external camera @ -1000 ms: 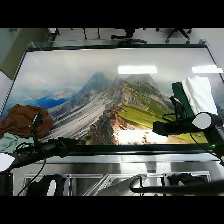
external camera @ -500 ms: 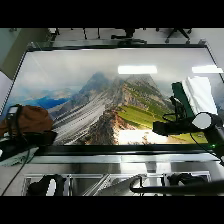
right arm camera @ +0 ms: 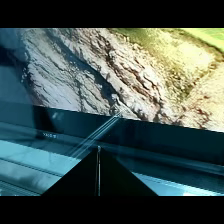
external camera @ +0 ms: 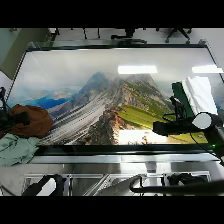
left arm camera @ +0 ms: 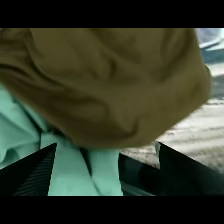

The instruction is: Fold the shirts.

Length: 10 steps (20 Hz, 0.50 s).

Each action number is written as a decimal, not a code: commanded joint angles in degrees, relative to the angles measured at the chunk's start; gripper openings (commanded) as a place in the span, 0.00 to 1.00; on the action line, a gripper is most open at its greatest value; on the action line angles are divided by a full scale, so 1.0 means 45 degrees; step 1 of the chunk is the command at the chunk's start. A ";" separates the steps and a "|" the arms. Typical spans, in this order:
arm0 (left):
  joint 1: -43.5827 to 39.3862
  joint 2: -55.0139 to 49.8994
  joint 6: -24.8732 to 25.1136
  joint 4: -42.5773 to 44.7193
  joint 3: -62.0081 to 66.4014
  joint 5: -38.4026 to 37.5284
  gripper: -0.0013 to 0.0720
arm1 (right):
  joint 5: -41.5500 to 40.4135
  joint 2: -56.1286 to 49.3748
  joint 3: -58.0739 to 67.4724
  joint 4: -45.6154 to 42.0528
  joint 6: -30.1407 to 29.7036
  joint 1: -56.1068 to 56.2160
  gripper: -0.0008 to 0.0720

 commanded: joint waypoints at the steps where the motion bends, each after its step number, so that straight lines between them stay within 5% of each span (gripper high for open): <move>1: 0.0063 -0.3376 -0.0131 0.0495 0.1171 0.0408 0.99 | 0.0000 0.0010 -0.0005 0.0000 0.0000 0.0015 0.04; 9: 0.0063 -0.7509 0.0146 0.0520 0.2973 -0.1282 0.99 | -0.0107 0.0010 -0.0005 0.0000 0.0000 0.0015 0.04; 10: 0.0063 -0.7718 0.0209 0.0515 0.2973 -0.1326 0.88 | -0.0107 0.0010 -0.0005 -0.0005 0.0000 0.0015 0.04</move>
